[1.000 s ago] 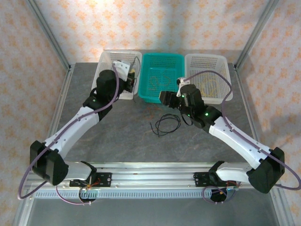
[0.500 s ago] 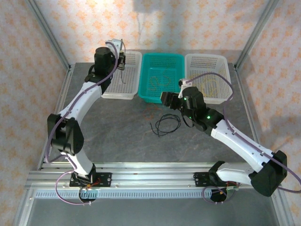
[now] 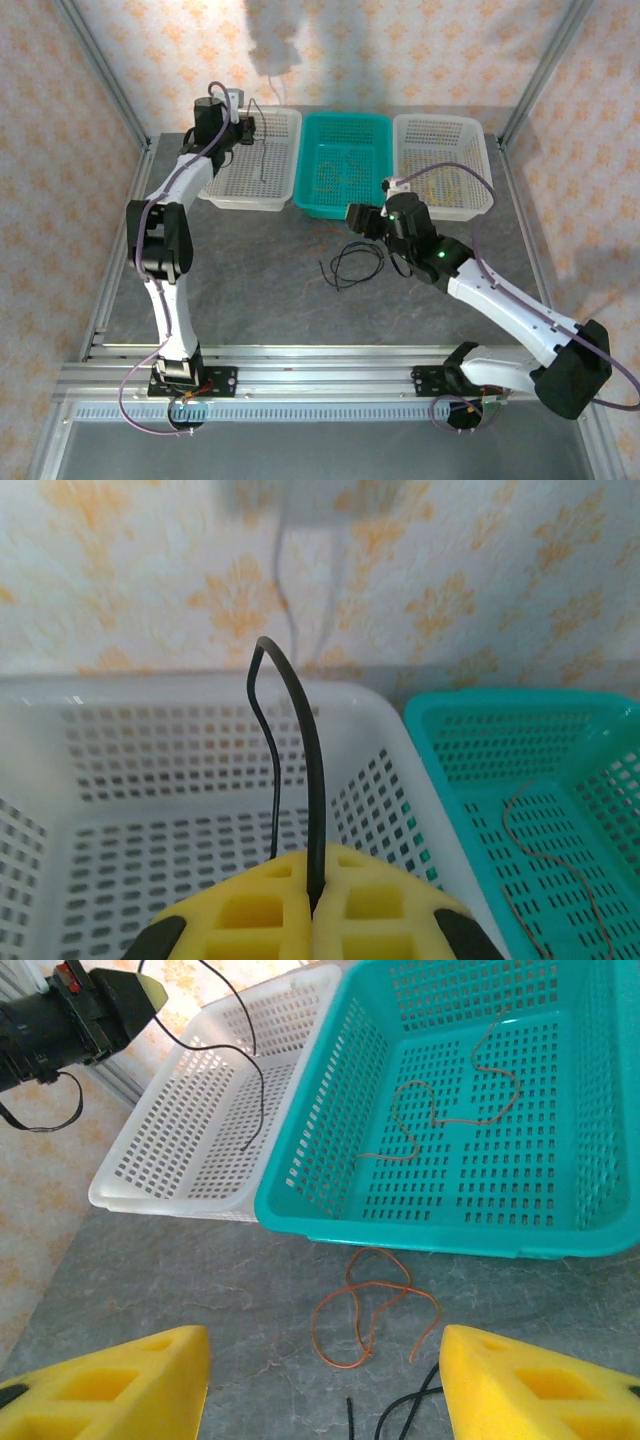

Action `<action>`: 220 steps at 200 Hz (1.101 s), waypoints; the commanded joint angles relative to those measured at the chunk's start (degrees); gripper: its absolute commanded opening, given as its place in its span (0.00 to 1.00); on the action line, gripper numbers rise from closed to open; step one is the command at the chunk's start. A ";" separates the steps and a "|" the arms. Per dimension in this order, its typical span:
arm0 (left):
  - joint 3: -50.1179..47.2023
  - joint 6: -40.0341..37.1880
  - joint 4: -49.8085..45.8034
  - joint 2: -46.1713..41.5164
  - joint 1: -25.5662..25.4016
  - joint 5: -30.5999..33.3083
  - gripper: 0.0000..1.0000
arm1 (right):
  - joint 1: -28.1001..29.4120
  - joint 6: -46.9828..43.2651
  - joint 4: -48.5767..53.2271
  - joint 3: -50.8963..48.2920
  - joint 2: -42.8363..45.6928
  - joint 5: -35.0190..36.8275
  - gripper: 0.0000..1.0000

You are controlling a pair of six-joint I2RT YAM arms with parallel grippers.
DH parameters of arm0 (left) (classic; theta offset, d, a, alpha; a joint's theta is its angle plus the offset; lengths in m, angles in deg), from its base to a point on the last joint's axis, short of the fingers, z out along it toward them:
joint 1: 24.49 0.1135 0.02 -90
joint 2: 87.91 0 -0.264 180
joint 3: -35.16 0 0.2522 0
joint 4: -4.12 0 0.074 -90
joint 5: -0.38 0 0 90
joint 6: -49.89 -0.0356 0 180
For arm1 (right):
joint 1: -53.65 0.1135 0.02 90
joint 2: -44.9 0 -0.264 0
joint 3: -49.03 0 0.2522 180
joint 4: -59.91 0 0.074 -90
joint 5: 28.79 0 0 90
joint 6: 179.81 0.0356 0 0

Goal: Untangle the cables

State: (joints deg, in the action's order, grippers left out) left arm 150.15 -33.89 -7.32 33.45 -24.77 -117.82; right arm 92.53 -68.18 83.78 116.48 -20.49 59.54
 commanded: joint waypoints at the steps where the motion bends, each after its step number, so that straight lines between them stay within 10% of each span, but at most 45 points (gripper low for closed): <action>1: 3.10 5.81 -1.23 3.11 0.65 -7.20 0.00 | 0.33 1.18 0.17 -1.38 0.80 2.10 0.62; 37: 2.64 6.26 -4.83 4.69 0.89 -1.41 0.57 | 0.33 2.31 0.75 -2.25 0.73 2.37 0.62; 89: -1.68 5.34 -7.86 -1.94 0.35 11.13 0.99 | 0.33 4.57 5.60 -2.44 -0.95 6.89 0.61; 220: -45.48 9.97 3.04 -41.42 -15.22 21.88 0.99 | -0.28 9.51 13.36 -6.71 -9.13 9.18 0.50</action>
State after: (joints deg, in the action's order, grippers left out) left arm 111.16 -27.90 -8.06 -2.46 -36.04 -99.59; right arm 92.50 -58.91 94.71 110.75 -28.29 67.45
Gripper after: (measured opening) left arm 0.992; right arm 0.513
